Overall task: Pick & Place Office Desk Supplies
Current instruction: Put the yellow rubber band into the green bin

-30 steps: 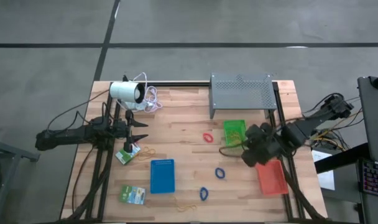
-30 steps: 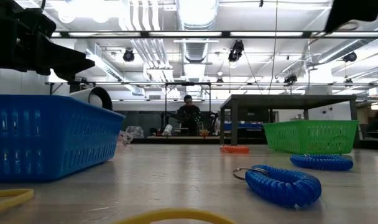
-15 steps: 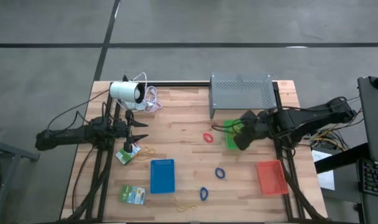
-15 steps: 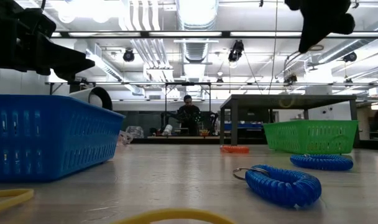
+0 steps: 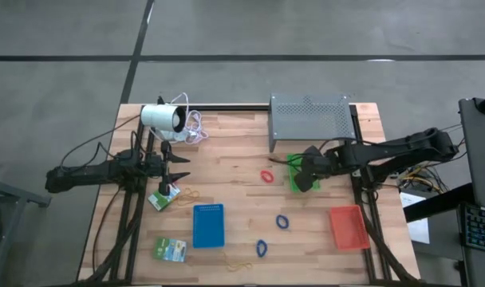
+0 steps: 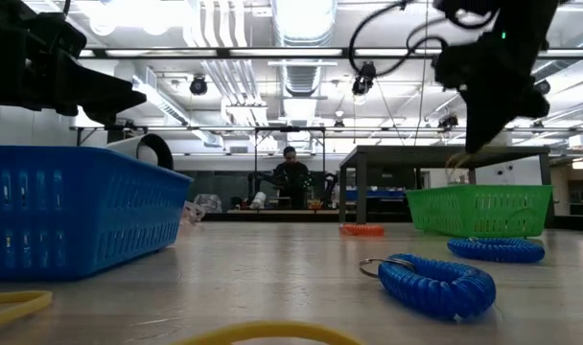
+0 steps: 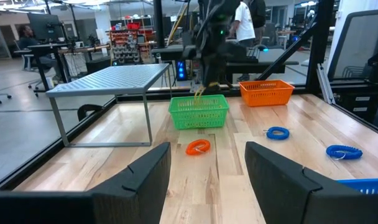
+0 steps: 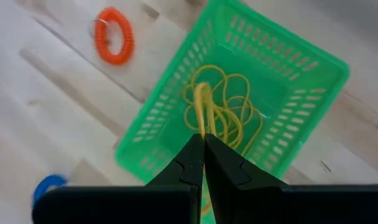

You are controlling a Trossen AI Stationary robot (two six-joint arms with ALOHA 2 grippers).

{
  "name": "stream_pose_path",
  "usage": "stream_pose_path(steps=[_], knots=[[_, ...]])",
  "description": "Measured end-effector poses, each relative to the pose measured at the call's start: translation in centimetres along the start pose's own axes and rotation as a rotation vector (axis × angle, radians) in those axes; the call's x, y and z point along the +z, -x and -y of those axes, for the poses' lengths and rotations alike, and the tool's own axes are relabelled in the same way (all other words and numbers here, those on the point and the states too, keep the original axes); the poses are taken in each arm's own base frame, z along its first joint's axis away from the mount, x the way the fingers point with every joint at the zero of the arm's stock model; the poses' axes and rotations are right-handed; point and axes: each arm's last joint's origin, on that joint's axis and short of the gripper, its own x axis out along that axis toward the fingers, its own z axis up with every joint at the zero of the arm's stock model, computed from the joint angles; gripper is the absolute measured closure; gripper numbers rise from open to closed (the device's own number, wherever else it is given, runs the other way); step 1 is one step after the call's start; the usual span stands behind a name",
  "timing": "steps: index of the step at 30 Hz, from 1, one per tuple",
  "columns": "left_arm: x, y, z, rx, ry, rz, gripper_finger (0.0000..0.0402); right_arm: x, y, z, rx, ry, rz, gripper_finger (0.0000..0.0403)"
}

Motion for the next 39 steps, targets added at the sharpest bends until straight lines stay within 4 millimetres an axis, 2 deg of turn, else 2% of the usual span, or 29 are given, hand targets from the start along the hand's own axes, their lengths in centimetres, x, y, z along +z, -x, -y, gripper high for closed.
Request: stream_pose_path(steps=[9,20,33,39], knots=[[0.0,0.0,0.0,0.000,0.000,0.000,0.0190,-0.9,-3.6,1.8,0.029,-0.079,-0.049,0.0394],[0.0,0.0,0.0,0.000,0.000,0.000,0.0190,-1.0,-4.2,1.8,0.057,-0.169,-0.033,0.0390],[0.0,0.0,0.0,0.000,0.000,0.000,0.0190,-0.9,-4.2,1.6,0.082,-0.225,-0.033,0.0300],[0.0,0.0,0.0,0.000,0.000,0.000,0.0190,-0.8,-4.2,1.6,0.074,-0.226,-0.017,0.0272]])
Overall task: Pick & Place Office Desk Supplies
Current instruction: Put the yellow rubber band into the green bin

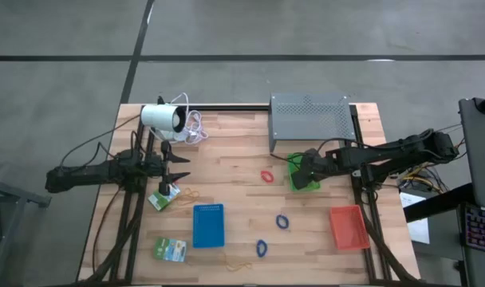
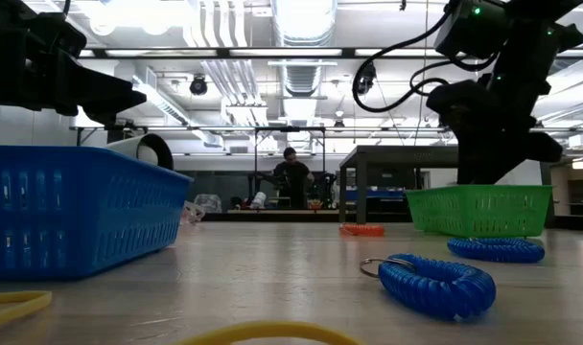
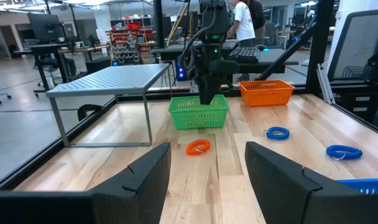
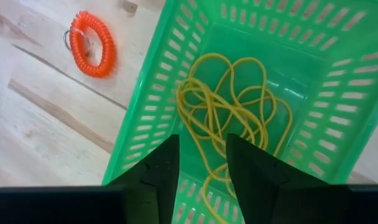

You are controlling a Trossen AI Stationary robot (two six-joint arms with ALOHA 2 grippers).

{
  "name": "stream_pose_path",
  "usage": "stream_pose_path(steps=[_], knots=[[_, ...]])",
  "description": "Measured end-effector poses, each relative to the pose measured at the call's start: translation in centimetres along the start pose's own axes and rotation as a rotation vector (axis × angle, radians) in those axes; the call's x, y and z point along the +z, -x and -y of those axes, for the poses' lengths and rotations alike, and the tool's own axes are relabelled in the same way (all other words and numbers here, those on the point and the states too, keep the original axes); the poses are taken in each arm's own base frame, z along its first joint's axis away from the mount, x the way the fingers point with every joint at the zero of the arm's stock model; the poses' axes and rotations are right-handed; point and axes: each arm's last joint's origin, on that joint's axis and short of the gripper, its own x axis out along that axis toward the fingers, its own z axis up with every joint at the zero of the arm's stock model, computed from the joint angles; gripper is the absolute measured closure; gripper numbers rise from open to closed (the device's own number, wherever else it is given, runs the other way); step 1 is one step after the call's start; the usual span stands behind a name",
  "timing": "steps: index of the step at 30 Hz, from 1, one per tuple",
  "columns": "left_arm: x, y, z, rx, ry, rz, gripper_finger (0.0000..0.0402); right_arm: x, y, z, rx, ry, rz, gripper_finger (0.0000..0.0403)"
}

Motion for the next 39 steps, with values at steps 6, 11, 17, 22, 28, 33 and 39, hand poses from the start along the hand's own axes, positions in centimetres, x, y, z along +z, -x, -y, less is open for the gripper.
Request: stream_pose_path(steps=[6,11,17,22,28,33,39], knots=[[0.0,0.0,0.0,0.000,0.000,0.000,0.0190,0.0,0.0,0.0,0.001,0.017,0.005,0.0264],[0.0,0.0,0.0,0.000,0.000,0.000,0.0190,0.1,0.7,0.0,0.038,0.024,0.021,0.0268],[0.0,0.0,0.0,0.000,0.000,0.000,0.0190,0.3,2.2,0.1,0.115,0.011,0.054,0.0269],[0.0,0.0,0.0,0.000,0.000,0.000,0.0190,0.3,3.8,0.4,0.193,0.006,0.085,0.0266],[0.0,0.0,0.0,0.000,0.000,0.000,0.0190,-0.3,5.4,0.1,0.306,0.108,0.118,0.0266],[0.0,0.0,0.0,0.000,0.000,0.000,0.0190,-0.8,6.8,-0.9,0.341,0.187,0.215,0.0266],[0.0,0.0,0.0,0.000,0.000,0.000,0.0190,-2.3,8.3,-3.5,0.338,0.308,0.466,0.0266]])
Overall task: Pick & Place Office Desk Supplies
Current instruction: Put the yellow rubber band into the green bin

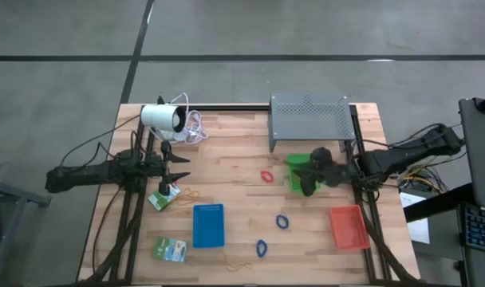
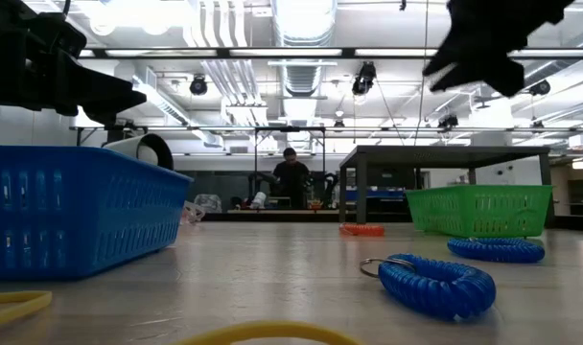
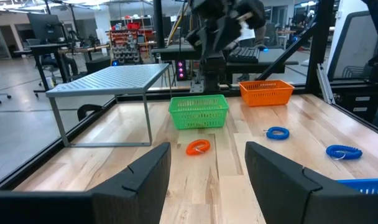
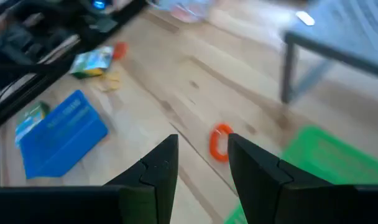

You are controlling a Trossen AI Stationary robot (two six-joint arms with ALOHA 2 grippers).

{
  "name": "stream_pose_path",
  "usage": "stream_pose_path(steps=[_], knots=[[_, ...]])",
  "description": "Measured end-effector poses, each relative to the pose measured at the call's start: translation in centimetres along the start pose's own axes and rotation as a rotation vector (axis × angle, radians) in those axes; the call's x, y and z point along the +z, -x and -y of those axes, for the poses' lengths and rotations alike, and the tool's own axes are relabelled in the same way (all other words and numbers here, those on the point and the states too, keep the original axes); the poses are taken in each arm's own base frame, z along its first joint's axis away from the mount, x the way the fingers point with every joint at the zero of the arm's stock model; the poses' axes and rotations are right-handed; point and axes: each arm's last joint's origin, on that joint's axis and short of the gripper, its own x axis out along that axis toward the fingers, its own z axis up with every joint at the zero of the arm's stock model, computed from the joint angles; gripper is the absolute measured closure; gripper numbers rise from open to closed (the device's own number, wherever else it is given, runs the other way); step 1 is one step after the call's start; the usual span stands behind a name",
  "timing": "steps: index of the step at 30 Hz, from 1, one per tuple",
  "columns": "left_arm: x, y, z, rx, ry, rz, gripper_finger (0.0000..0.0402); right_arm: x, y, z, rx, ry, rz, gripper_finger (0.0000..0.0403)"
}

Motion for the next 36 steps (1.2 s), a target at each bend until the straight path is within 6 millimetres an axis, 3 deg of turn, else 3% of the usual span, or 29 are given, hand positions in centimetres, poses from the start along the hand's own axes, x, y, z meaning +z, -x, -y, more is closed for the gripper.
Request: stream_pose_path(steps=[5,11,25,31,36], knots=[[0.0,0.0,0.0,0.000,0.000,0.000,0.0190,-1.5,0.0,-2.6,0.026,0.173,0.111,0.0266],[0.0,0.0,0.0,0.000,0.000,0.000,0.0190,-3.8,-0.3,-5.2,0.098,0.211,0.160,0.0266],[0.0,0.0,0.0,0.000,0.000,0.000,0.0190,-11.8,-2.5,-12.0,0.282,0.354,0.231,0.0266],[0.0,0.0,0.0,0.000,0.000,0.000,0.0190,-14.9,-3.5,-15.7,0.309,0.596,0.275,0.0266],[0.0,0.0,0.0,0.000,0.000,0.000,0.0190,-17.3,-5.5,-19.2,0.312,0.650,0.286,0.0266]])
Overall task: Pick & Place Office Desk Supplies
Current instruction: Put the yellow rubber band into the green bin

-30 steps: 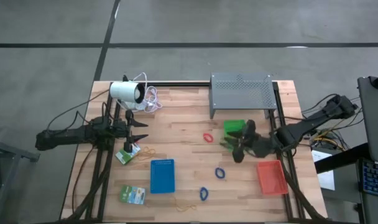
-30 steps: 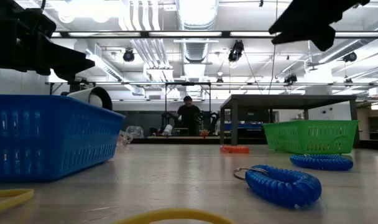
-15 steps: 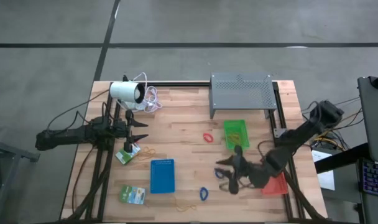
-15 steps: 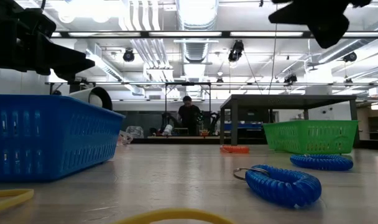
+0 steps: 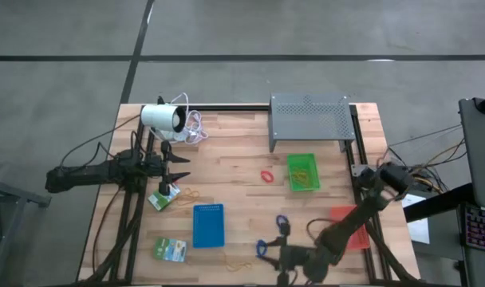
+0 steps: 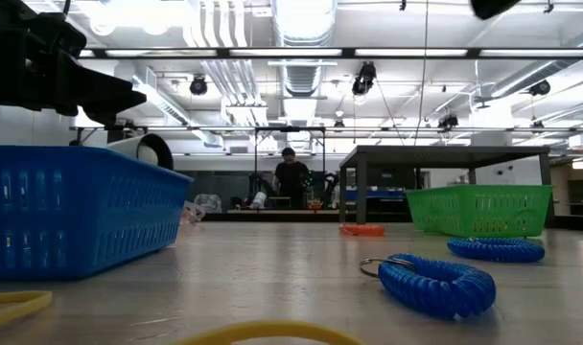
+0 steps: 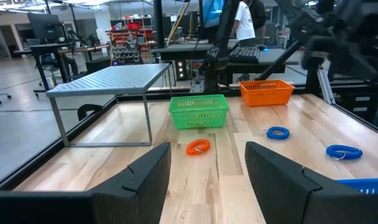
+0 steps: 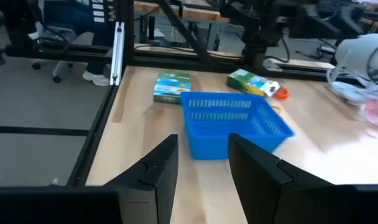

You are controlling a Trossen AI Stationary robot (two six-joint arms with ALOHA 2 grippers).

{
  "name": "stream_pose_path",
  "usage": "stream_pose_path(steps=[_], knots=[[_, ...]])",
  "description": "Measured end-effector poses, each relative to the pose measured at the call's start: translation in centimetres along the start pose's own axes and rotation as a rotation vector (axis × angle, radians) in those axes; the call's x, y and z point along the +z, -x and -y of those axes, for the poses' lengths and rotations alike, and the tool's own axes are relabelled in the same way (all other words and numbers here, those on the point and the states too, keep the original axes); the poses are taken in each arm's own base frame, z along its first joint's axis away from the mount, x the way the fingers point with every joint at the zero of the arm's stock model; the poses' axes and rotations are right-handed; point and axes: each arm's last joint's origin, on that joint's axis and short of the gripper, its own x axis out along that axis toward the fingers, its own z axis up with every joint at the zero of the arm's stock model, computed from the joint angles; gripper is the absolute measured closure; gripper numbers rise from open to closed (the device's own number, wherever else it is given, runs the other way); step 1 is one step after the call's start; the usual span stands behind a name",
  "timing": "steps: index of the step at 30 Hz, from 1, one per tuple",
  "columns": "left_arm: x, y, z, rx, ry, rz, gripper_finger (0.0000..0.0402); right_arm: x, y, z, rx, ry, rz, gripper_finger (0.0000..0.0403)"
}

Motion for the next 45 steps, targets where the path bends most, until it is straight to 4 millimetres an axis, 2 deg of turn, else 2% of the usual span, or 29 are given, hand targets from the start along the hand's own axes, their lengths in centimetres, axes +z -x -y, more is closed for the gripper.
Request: stream_pose_path(steps=[4,9,15,21,26,35,45], knots=[[0.0,0.0,0.0,0.000,0.000,0.000,0.0190,-1.2,-2.2,-2.5,-0.003,0.014,-0.008,0.0266],[0.0,0.0,0.0,0.000,0.000,0.001,0.0190,-3.4,-3.8,-5.1,0.009,0.031,-0.022,0.0266],[0.0,0.0,0.0,0.000,0.000,0.000,0.0190,-6.0,-4.9,-6.6,0.027,-0.124,0.012,0.0266],[0.0,0.0,0.0,0.000,0.000,0.000,0.0190,-7.6,-5.1,-6.4,0.017,-0.062,-0.002,0.0266],[0.0,0.0,0.0,0.000,0.000,0.000,0.0190,-8.2,-4.5,-5.6,0.041,-0.128,-0.032,0.0266],[0.0,0.0,0.0,0.000,0.000,0.001,0.0190,-8.1,-4.5,-4.0,0.119,-0.172,-0.143,0.0266],[0.0,0.0,0.0,0.000,0.000,0.000,0.0190,-8.5,-4.9,-3.2,0.113,-0.165,-0.230,0.0273]])
